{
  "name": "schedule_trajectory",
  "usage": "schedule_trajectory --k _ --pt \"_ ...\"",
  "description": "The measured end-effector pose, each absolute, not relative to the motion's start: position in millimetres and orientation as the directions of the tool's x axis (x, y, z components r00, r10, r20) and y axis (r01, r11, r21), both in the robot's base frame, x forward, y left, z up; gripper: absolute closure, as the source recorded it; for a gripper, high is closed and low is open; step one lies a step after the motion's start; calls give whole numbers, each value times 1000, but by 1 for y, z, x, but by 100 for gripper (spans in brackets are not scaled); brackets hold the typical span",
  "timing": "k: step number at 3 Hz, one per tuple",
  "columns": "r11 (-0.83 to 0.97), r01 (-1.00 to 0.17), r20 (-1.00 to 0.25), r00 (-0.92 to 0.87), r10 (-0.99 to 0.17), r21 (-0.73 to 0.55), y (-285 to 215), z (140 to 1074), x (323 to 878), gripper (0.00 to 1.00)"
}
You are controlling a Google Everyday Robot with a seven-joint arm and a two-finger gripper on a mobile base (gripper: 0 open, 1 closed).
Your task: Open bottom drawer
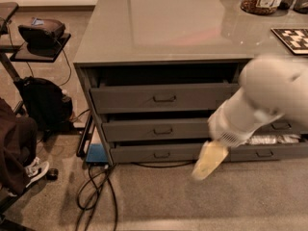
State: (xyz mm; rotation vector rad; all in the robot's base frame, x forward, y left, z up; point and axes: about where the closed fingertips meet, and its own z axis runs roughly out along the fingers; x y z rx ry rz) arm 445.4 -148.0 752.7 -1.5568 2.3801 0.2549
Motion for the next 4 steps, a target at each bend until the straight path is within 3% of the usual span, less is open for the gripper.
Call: schedule_trajectory --k 1,2,3,4 --pt "465 -881 -407 -458 -791 88 -120 651 461 0" --pt "464 -881 -407 -457 -791 87 -120 651 461 0" --pt "492 -868 -481 -462 -745 71 -124 640 474 0" --pt "508 -860 -546 -410 -731 -35 -142 613 496 0"
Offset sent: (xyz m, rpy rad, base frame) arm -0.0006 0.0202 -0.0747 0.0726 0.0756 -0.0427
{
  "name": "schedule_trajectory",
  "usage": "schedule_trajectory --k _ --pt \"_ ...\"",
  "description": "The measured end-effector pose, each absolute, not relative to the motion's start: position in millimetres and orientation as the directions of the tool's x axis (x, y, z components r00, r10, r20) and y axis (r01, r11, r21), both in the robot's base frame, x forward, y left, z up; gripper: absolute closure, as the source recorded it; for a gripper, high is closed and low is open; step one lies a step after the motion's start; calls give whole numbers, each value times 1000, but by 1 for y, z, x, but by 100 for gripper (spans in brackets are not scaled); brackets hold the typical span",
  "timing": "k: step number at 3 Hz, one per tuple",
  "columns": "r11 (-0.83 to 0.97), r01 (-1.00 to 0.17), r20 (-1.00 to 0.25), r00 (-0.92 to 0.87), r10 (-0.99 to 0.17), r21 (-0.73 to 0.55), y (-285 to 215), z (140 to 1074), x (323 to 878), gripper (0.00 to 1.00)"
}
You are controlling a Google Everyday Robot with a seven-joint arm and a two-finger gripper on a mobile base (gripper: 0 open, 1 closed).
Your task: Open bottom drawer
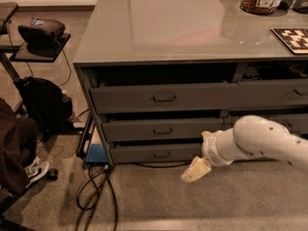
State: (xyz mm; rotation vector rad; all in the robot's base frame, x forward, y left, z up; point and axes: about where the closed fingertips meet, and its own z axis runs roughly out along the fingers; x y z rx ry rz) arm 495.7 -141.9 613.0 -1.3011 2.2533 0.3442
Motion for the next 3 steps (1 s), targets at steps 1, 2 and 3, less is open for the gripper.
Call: schedule_trajectory --k 1,2,3 --pt "500 -842 -502 -350 -791 -201 -168 594 513 0" --pt "454 -805 -401 -299 -866 -381 -191 582 519 0" --pt "454 -805 -401 -299 -866 -381 -191 582 520 0"
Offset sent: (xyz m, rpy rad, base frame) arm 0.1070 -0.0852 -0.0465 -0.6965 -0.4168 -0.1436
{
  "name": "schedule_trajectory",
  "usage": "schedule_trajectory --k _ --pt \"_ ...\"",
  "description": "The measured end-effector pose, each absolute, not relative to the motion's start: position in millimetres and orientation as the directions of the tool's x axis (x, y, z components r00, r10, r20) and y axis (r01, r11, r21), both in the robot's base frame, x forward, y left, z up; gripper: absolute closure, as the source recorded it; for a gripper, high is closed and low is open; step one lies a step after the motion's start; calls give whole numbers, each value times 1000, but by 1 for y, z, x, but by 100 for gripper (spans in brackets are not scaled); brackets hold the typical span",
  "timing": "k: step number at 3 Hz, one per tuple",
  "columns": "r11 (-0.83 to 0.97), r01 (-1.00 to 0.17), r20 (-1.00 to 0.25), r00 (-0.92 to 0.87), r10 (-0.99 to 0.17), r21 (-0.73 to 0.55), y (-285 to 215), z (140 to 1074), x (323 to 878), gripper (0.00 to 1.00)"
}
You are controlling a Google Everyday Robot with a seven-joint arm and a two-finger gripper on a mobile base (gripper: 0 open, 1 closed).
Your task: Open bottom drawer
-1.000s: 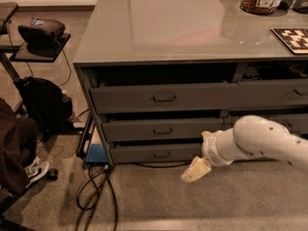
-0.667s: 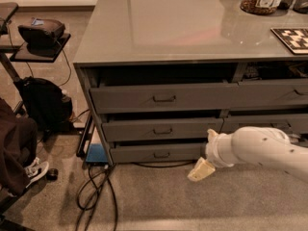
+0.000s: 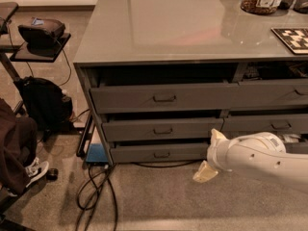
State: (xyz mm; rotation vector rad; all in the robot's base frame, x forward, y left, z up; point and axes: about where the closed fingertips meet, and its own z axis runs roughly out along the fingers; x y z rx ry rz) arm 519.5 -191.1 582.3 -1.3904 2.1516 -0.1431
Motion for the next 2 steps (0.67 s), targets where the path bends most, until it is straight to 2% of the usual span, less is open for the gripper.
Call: schedule_trajectory --k 1,2 --pt "481 -784 -394 -329 -858 -392 -209 568 534 0" --pt "442 -788 -394 -277 -876 -428 -198 530 580 0"
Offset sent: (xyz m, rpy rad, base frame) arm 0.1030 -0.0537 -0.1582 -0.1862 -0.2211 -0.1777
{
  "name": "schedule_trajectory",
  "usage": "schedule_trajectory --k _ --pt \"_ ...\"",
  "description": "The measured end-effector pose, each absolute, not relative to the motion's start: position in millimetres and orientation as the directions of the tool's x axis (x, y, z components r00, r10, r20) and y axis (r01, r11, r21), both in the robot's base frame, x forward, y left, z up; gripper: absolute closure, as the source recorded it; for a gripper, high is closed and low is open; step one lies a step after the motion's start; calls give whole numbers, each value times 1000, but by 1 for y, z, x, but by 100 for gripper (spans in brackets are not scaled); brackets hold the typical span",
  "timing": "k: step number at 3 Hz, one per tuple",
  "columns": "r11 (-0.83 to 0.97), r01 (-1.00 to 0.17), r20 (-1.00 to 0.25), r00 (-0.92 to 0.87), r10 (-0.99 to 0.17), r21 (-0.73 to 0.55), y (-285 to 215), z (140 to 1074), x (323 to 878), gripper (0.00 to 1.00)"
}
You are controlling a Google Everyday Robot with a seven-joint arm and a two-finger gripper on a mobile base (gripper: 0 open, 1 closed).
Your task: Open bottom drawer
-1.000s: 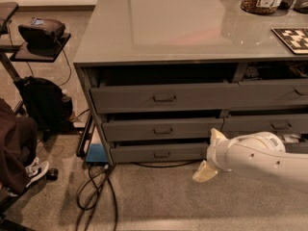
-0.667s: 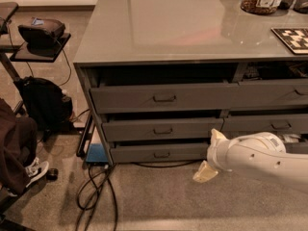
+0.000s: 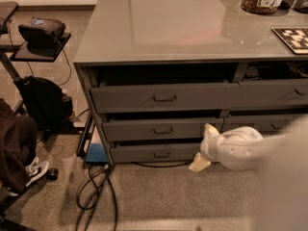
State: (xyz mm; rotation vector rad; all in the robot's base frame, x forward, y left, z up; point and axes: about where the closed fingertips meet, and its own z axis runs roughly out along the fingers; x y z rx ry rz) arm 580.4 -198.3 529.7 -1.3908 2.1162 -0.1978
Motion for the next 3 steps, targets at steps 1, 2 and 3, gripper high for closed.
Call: schedule_trajectory --k 1,2,3 --pt "376 -787 -371 -202 -907 -490 -195 487 632 0" --pt "428 -751 -350 -276 -895 -503 -223 435 651 0" --pt "534 -703 -343 -413 -844 -470 -247 394 641 0"
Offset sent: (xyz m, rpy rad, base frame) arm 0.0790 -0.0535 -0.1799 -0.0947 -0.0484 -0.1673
